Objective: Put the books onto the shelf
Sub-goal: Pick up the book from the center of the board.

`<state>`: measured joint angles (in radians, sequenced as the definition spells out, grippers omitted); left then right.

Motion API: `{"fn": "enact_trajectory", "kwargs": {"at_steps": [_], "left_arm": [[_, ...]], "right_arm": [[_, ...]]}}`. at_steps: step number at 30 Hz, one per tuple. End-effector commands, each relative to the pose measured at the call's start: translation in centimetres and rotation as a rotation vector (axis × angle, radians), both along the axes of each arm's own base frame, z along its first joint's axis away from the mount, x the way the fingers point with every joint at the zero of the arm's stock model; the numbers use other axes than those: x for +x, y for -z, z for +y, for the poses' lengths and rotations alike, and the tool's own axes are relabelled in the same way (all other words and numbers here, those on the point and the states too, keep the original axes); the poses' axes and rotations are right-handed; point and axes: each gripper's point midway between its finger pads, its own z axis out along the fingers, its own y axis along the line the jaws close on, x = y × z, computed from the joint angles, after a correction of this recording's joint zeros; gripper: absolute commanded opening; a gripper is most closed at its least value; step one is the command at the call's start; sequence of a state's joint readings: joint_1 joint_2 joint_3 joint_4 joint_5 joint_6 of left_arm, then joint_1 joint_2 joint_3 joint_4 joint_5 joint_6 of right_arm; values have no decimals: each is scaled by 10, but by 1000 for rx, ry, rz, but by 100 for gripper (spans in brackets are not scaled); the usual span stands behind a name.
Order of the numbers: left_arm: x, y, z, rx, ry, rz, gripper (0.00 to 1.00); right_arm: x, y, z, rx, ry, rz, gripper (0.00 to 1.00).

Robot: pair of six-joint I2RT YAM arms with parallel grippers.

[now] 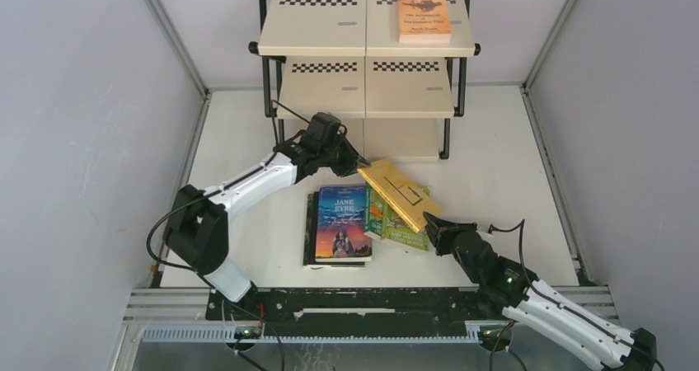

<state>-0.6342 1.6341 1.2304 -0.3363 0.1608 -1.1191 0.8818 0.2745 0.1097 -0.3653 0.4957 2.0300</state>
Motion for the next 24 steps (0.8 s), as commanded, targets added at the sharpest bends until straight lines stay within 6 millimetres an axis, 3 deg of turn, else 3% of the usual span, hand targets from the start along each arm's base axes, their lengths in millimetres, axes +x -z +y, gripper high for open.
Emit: {"fn": "enact_trajectory", "kwargs": {"at_steps": [1,13,24], "left_arm": [[-33,-29,-11,-74,101,-28,1],[-47,-30,-3,-121,99,-45,31],[-61,-37,6,-150,92,-48,42]], "right_arm": [[-1,-27,-5,-58,-10,-67,0],[4,-88,-17,-120,8,-229,0],[7,-144,-16,-194,-19,-384,0]]}}
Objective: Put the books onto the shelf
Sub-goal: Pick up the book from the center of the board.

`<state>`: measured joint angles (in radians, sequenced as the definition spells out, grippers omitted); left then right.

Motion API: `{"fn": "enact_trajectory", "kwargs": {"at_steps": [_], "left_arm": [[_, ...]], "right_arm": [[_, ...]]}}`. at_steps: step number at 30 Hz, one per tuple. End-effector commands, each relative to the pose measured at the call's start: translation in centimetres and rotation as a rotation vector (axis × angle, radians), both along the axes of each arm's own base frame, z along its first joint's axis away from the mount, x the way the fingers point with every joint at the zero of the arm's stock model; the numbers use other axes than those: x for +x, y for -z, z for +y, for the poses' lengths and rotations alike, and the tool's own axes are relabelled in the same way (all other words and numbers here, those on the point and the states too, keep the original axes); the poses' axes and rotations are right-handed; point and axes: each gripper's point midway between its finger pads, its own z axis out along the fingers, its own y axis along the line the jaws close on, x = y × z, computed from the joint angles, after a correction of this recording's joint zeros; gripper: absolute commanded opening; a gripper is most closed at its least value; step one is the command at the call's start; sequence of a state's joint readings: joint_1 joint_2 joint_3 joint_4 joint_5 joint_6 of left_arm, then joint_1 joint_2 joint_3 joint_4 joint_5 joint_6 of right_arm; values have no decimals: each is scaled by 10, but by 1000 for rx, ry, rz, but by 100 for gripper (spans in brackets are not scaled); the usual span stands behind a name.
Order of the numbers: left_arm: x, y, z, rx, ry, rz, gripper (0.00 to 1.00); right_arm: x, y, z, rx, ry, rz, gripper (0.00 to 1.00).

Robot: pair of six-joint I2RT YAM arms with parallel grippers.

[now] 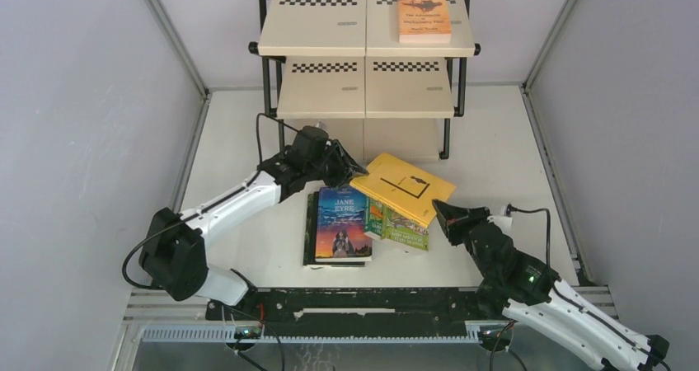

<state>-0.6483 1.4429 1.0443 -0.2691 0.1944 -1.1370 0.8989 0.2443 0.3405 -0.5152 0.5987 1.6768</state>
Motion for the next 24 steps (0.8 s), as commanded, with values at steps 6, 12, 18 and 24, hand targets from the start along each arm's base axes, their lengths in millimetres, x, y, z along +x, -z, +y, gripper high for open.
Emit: {"fn": "enact_trajectory", "kwargs": {"at_steps": [6,12,18,24], "left_arm": [[-23,-31,-3,-92,37,-35,48],[-22,-36,1,-100,10,-43,51],[-19,-48,7,-118,-35,-74,54],[-17,-56,18,-114,-78,-94,58]], "right_arm": [[8,-90,-3,46,11,-227,0],[6,-102,-6,49,11,-259,0],[3,-119,-10,33,6,-295,0],[2,-130,-14,21,10,-318,0]]}}
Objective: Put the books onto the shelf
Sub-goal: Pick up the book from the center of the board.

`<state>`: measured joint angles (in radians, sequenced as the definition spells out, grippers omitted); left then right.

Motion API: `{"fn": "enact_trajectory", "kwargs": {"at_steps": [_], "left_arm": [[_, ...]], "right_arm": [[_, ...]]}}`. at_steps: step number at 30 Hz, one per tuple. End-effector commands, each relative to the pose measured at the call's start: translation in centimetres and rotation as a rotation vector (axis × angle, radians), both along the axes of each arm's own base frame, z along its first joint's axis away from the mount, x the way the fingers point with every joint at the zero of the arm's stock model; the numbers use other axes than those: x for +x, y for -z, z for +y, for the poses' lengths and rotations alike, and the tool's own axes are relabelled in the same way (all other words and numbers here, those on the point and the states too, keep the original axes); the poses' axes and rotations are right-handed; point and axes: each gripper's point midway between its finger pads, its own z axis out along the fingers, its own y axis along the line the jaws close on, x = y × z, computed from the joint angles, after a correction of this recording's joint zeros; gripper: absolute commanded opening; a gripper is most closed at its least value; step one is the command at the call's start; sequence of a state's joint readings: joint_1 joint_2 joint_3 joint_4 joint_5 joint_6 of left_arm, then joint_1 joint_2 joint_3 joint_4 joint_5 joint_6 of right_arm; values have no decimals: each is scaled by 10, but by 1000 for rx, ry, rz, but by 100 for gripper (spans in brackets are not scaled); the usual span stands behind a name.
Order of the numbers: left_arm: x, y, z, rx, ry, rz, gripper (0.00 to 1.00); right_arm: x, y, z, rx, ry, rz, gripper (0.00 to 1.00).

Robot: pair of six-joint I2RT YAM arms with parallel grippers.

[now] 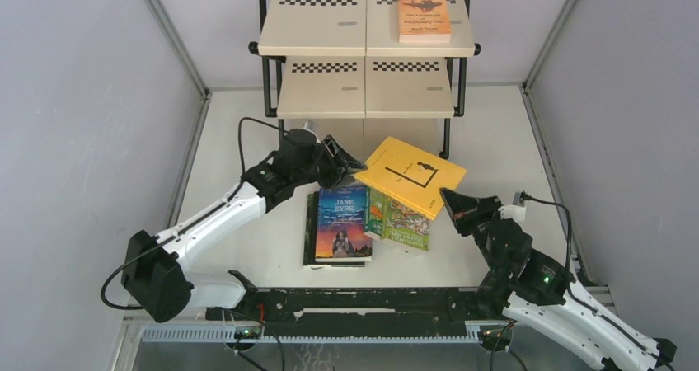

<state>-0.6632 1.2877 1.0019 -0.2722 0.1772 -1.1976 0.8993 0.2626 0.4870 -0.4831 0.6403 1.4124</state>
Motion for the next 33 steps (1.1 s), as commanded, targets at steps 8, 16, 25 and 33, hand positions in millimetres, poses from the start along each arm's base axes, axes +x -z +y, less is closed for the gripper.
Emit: {"fn": "enact_trajectory", "kwargs": {"at_steps": [8,16,25,33], "left_arm": [[4,-28,28,-21,-124,-75,61],[6,-43,45,-12,-190,-121,62],[5,-46,55,2,-219,-145,70],[4,-50,58,8,-223,-160,72]], "right_arm": [[-2,-81,-7,140,15,-173,0],[-3,-99,-9,139,12,-212,0],[0,-121,-9,108,23,-263,0],[8,-146,-8,93,53,-325,0]]}}
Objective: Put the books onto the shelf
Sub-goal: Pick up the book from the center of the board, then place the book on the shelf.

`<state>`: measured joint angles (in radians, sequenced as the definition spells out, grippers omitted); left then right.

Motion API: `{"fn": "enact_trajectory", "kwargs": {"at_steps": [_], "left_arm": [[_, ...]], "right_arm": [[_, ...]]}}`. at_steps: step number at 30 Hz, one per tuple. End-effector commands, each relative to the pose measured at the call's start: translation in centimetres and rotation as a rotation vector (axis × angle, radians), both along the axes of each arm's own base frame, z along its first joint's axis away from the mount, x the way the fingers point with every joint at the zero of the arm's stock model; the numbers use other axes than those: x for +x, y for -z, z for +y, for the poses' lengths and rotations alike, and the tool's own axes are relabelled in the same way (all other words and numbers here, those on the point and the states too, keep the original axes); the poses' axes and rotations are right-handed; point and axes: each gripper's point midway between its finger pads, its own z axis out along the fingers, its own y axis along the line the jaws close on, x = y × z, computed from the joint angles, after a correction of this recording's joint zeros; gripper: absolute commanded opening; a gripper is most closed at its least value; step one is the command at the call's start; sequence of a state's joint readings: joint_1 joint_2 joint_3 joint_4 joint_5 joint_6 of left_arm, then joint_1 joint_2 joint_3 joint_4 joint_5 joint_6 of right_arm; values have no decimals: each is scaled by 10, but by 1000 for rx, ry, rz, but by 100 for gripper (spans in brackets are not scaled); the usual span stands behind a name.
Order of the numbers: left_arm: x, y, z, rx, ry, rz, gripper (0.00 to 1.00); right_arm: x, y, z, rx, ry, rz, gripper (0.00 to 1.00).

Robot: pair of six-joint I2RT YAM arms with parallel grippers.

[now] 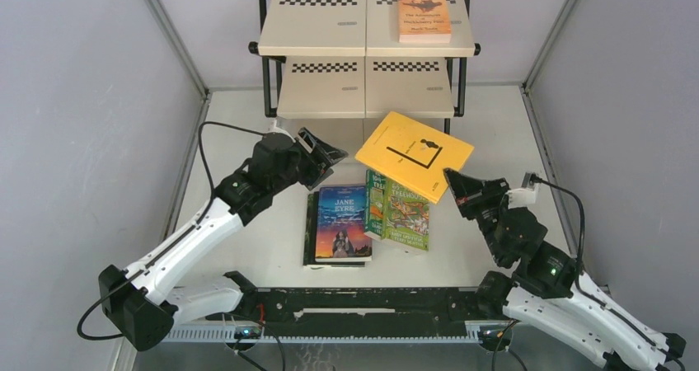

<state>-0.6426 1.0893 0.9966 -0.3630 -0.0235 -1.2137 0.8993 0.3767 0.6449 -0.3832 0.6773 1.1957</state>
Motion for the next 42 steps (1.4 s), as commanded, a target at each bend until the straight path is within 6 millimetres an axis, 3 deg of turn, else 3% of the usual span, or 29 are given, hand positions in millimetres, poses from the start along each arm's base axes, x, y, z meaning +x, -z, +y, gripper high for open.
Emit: {"fn": "enact_trajectory", "kwargs": {"at_steps": [1,15,27,42], "left_arm": [[0,-6,9,6,-22,-32,72],[0,-10,13,17,-21,-47,72],[5,-12,20,20,-29,-51,72],[25,-18,18,56,-25,-65,73]], "right_arm": [[0,-85,-7,194,28,-189,0],[32,-103,4,166,87,-219,0],[77,-118,-8,175,177,-255,0],[144,-96,-7,163,288,-231,0]]}}
